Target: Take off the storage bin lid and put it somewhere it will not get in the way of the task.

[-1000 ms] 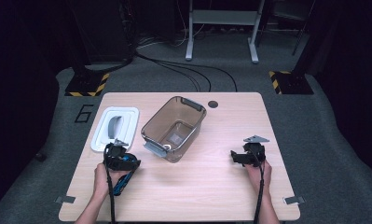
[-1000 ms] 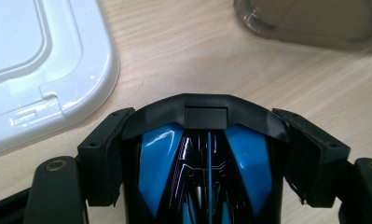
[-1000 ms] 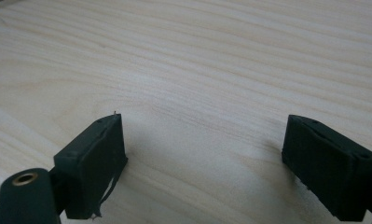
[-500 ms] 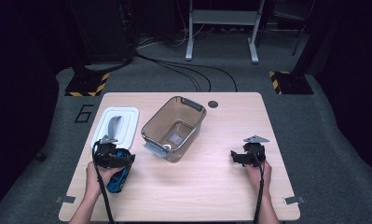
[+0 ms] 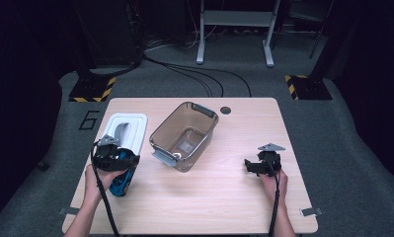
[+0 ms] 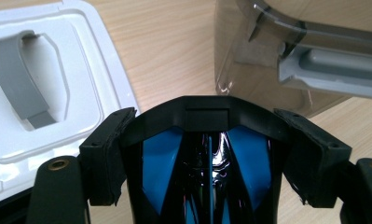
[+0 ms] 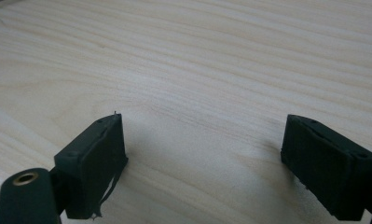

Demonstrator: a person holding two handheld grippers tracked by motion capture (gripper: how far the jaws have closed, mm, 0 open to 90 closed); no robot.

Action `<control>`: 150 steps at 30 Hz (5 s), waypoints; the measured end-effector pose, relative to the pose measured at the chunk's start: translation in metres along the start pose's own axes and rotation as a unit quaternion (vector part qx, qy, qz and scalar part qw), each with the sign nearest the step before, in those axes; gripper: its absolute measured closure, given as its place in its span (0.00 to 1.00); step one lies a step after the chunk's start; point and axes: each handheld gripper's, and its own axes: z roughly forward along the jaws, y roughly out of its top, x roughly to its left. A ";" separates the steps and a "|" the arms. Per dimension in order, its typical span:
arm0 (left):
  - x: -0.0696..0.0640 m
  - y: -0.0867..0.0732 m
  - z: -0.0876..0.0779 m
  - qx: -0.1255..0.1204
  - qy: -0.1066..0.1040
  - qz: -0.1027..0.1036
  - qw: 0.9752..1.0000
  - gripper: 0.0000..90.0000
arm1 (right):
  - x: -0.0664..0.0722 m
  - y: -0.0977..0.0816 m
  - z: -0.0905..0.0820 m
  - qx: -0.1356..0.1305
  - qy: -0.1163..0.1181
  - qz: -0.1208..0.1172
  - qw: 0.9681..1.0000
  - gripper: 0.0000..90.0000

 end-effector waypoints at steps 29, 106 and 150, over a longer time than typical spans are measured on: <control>0.023 0.028 0.005 0.006 0.014 -0.003 1.000 0.28 | -0.001 0.000 0.000 0.002 0.001 -0.006 1.000 0.14; 0.004 0.168 0.011 -0.028 0.050 0.085 0.995 0.28 | -0.001 0.000 -0.001 0.002 0.002 -0.005 1.000 0.15; -0.092 0.190 0.082 0.009 -0.030 0.140 0.990 0.28 | -0.001 0.000 -0.001 0.001 0.002 -0.006 1.000 0.15</control>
